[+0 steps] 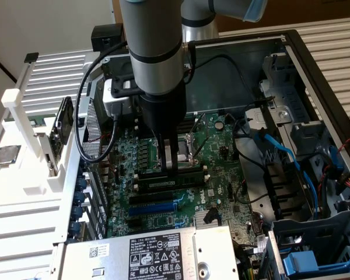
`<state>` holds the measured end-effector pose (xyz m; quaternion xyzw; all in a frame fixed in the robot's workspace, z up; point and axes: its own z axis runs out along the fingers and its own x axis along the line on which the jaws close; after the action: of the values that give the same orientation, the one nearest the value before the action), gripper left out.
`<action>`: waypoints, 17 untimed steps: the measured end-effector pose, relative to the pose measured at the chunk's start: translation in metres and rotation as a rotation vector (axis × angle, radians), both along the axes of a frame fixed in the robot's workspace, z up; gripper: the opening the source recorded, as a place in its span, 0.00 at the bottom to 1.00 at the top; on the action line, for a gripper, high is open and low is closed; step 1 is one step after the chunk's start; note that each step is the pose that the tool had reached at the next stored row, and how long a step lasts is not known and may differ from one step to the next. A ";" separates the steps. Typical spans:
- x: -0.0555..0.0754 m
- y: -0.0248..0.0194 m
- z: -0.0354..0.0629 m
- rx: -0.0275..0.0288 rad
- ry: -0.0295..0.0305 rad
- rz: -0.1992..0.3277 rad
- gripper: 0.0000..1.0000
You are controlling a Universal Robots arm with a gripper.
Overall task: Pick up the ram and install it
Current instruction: 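Press down the ram until it locks into place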
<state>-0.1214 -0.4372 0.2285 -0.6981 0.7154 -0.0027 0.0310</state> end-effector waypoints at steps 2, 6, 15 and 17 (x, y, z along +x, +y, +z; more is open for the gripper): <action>0.000 -0.0001 -0.0003 0.0001 -0.0001 0.000 0.10; 0.000 -0.0005 -0.0006 -0.0001 0.0000 0.000 0.10; 0.000 -0.0009 -0.0016 -0.0001 0.0000 0.000 0.10; 0.000 -0.0009 -0.0019 0.0000 0.0000 0.000 0.10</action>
<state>-0.1215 -0.4381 0.2266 -0.6981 0.7154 -0.0027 0.0310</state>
